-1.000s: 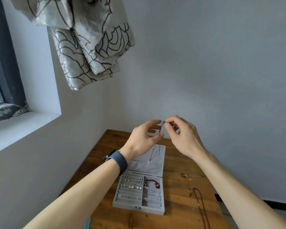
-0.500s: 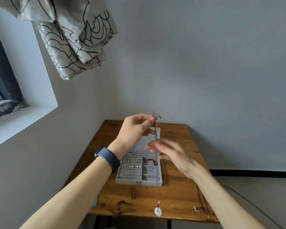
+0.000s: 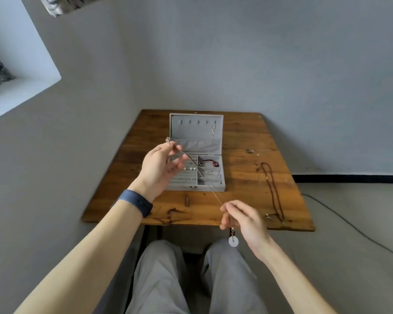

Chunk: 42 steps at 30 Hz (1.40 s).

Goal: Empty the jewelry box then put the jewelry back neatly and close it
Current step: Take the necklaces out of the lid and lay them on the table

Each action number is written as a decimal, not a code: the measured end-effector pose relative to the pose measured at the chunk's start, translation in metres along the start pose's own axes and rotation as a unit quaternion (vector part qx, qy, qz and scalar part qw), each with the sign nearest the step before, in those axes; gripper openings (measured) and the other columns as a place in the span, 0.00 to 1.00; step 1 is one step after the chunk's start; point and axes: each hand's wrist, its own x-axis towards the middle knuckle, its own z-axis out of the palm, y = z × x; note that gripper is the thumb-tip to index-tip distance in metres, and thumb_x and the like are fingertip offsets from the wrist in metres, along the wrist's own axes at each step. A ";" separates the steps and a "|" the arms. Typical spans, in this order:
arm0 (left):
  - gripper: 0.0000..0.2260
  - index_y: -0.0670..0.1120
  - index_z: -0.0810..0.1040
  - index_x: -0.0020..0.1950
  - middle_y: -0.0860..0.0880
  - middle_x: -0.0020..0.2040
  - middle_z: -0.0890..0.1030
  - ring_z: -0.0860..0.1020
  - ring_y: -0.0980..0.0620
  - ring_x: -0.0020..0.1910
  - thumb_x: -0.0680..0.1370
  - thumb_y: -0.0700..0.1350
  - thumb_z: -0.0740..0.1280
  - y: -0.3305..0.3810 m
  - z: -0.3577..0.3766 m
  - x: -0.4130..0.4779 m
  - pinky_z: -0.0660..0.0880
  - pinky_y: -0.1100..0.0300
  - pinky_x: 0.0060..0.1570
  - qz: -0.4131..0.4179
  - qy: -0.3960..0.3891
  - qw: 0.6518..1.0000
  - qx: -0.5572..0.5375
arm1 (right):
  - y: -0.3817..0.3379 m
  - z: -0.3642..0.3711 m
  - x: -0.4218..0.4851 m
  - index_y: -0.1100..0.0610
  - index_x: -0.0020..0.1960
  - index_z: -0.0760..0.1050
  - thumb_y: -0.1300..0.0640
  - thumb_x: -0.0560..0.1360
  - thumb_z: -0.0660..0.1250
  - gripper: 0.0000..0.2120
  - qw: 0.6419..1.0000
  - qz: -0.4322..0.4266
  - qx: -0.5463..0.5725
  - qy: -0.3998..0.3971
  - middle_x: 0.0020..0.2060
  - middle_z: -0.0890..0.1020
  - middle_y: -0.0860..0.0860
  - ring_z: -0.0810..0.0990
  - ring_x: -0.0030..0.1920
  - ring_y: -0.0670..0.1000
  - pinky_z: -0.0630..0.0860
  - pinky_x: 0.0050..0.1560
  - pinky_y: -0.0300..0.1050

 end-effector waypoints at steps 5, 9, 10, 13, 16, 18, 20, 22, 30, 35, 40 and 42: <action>0.02 0.45 0.74 0.54 0.50 0.43 0.80 0.81 0.50 0.42 0.83 0.42 0.62 -0.010 -0.011 0.013 0.76 0.59 0.45 -0.043 0.007 0.998 -0.047 | 0.025 -0.015 -0.020 0.61 0.49 0.79 0.57 0.83 0.60 0.11 0.999 0.042 -0.020 0.020 0.33 0.76 0.52 0.76 0.35 0.50 0.75 0.41 0.41; 0.03 0.45 0.75 0.55 0.50 0.42 0.81 0.80 0.50 0.38 0.81 0.41 0.64 -0.021 -0.012 0.018 0.75 0.62 0.38 -0.102 0.018 0.993 -0.049 | 0.035 -0.022 -0.028 0.61 0.49 0.77 0.57 0.83 0.61 0.10 0.993 0.095 0.067 0.036 0.35 0.74 0.52 0.74 0.35 0.50 0.75 0.43 0.45; 0.03 0.45 0.75 0.55 0.50 0.41 0.80 0.80 0.51 0.37 0.81 0.41 0.64 -0.024 -0.012 0.019 0.74 0.63 0.36 -0.111 0.018 0.993 -0.036 | 0.038 -0.022 -0.031 0.61 0.50 0.77 0.57 0.83 0.61 0.10 0.990 0.105 0.081 0.037 0.35 0.74 0.52 0.74 0.34 0.50 0.75 0.43 0.46; 0.02 0.46 0.75 0.53 0.51 0.40 0.79 0.77 0.53 0.34 0.81 0.40 0.63 -0.030 -0.015 0.019 0.70 0.64 0.36 -0.130 0.005 0.991 -0.005 | 0.045 -0.025 -0.039 0.62 0.50 0.76 0.56 0.82 0.61 0.10 0.984 0.129 0.116 0.043 0.35 0.74 0.53 0.76 0.35 0.51 0.76 0.44 0.45; 0.02 0.46 0.75 0.51 0.51 0.40 0.79 0.76 0.54 0.34 0.81 0.41 0.64 -0.032 -0.018 0.019 0.68 0.64 0.38 -0.140 -0.024 0.990 0.027 | 0.050 -0.027 -0.046 0.63 0.50 0.77 0.57 0.81 0.63 0.10 0.976 0.148 0.149 0.056 0.34 0.75 0.52 0.79 0.37 0.51 0.78 0.45 0.43; 0.02 0.47 0.76 0.51 0.51 0.40 0.79 0.76 0.55 0.35 0.81 0.41 0.64 -0.032 -0.020 0.021 0.68 0.64 0.39 -0.141 -0.040 0.988 0.051 | 0.054 -0.028 -0.049 0.64 0.51 0.77 0.58 0.80 0.64 0.09 0.967 0.158 0.190 0.060 0.34 0.76 0.53 0.79 0.36 0.52 0.79 0.44 0.43; 0.02 0.46 0.77 0.51 0.51 0.41 0.79 0.77 0.55 0.37 0.81 0.41 0.65 -0.032 -0.022 0.024 0.68 0.64 0.40 -0.140 -0.043 0.987 0.062 | 0.056 -0.030 -0.052 0.64 0.50 0.77 0.58 0.78 0.66 0.08 0.961 0.158 0.223 0.047 0.35 0.76 0.54 0.77 0.36 0.52 0.78 0.44 0.44; 0.02 0.45 0.78 0.52 0.50 0.42 0.80 0.79 0.55 0.38 0.80 0.41 0.66 -0.031 -0.022 0.027 0.70 0.63 0.42 -0.138 -0.030 0.989 0.050 | 0.059 -0.034 -0.054 0.63 0.50 0.78 0.57 0.74 0.69 0.09 0.960 0.156 0.231 0.035 0.37 0.77 0.54 0.76 0.37 0.51 0.76 0.45 0.46; 0.06 0.45 0.79 0.53 0.47 0.47 0.81 0.82 0.53 0.45 0.77 0.37 0.68 -0.026 -0.022 0.041 0.77 0.65 0.44 -0.136 -0.010 0.990 0.026 | 0.075 -0.041 -0.065 0.62 0.54 0.82 0.61 0.70 0.72 0.13 0.968 0.152 0.196 0.031 0.41 0.81 0.56 0.80 0.43 0.51 0.77 0.50 0.47; 0.16 0.43 0.76 0.62 0.48 0.43 0.79 0.81 0.53 0.45 0.76 0.32 0.67 -0.026 -0.019 0.052 0.78 0.65 0.44 -0.124 -0.042 0.991 0.038 | 0.083 -0.048 -0.072 0.59 0.54 0.83 0.62 0.71 0.72 0.11 0.966 0.159 0.194 0.066 0.42 0.83 0.57 0.81 0.44 0.52 0.78 0.51 0.46; 0.18 0.43 0.81 0.61 0.48 0.53 0.84 0.83 0.51 0.52 0.74 0.29 0.70 -0.036 -0.014 0.058 0.78 0.63 0.47 -0.065 -0.095 0.889 0.444 | 0.097 -0.064 -0.079 0.57 0.54 0.84 0.66 0.76 0.69 0.10 0.960 0.159 0.179 0.148 0.44 0.84 0.55 0.82 0.45 0.50 0.78 0.54 0.47; 0.16 0.47 0.83 0.59 0.50 0.54 0.84 0.81 0.52 0.55 0.75 0.34 0.72 -0.045 -0.009 0.061 0.76 0.62 0.52 -0.006 -0.126 0.772 0.623 | 0.102 -0.072 -0.083 0.58 0.56 0.83 0.67 0.77 0.68 0.10 0.958 0.160 0.166 0.169 0.46 0.84 0.55 0.83 0.46 0.49 0.78 0.55 0.46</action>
